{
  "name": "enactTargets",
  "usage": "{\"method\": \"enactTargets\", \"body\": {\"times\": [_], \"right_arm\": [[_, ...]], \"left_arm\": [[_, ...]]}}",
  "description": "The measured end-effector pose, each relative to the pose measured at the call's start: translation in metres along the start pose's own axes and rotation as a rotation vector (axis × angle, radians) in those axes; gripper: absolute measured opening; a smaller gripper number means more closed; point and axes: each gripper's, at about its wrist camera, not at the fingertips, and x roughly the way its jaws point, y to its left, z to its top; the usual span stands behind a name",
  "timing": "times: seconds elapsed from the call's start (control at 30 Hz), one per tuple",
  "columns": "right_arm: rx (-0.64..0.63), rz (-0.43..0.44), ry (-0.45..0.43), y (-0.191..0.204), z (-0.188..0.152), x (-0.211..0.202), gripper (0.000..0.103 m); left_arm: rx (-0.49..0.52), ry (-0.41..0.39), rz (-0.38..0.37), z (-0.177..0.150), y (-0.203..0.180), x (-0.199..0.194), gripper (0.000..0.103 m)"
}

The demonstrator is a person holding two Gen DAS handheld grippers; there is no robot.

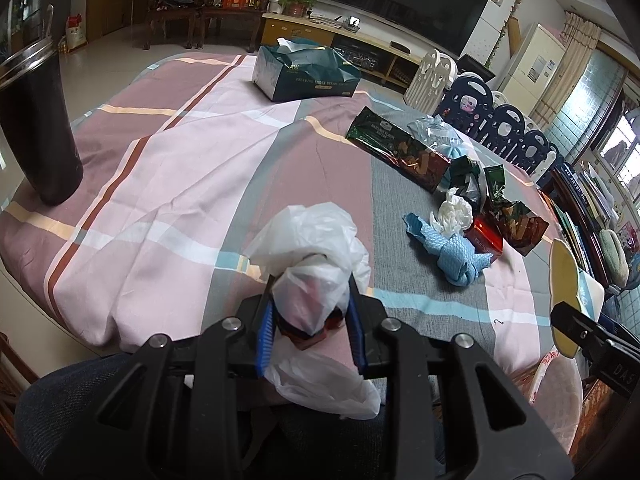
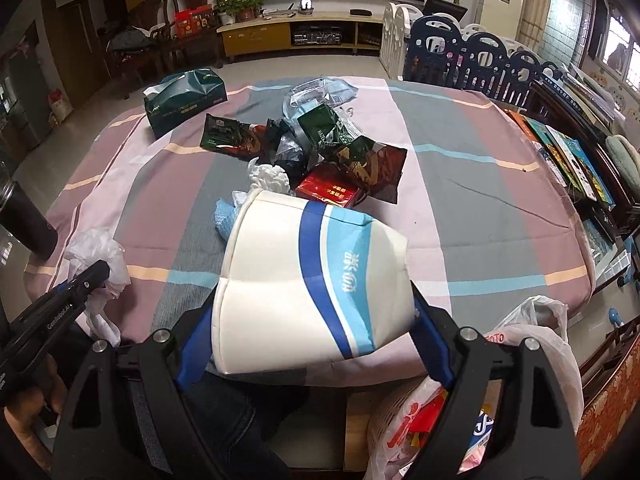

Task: Collect trash
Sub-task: 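Lift the white paper cup with the right gripper while the left holds the plastic bag, then release the paper cup and white plastic bag into the wastebasket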

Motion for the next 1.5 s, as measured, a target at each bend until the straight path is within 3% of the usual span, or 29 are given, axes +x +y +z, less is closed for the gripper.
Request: {"method": "enactTargets", "body": {"times": [0.57,0.77,0.9,1.03,1.1,1.27,1.37,1.43,1.5], "right_arm": [[-0.004,0.001,0.006,0.002,-0.002,0.001,0.083],[0.031,-0.021,-0.053,-0.023,0.006,-0.024,0.083],[0.049,-0.080,-0.108,-0.065,-0.003,-0.057,0.083],[0.060,-0.158,-0.110,-0.113,-0.029,-0.080,0.083],[0.084,-0.172,-0.080,-0.134,-0.045,-0.084,0.083],[0.130,-0.163,0.083,-0.168,-0.097,-0.062,0.083],[0.260,-0.077,0.201,-0.191,-0.119,-0.041,0.084],[0.389,-0.008,0.197,-0.211,-0.125,-0.041,0.084],[0.507,0.001,0.163,-0.233,-0.126,-0.047,0.084]], "left_arm": [[0.001,-0.009,0.000,0.001,0.001,0.000,0.030],[0.005,-0.055,-0.024,0.006,-0.001,-0.020,0.030],[-0.038,-0.053,-0.165,0.011,-0.008,-0.038,0.030],[0.043,-0.052,-0.212,0.008,-0.043,-0.057,0.030],[0.083,-0.028,-0.275,0.002,-0.066,-0.063,0.030],[0.223,0.069,-0.397,-0.024,-0.129,-0.064,0.030],[0.327,0.151,-0.497,-0.046,-0.171,-0.061,0.030],[0.382,0.211,-0.570,-0.060,-0.197,-0.059,0.030],[0.451,0.270,-0.632,-0.076,-0.224,-0.056,0.030]]}}
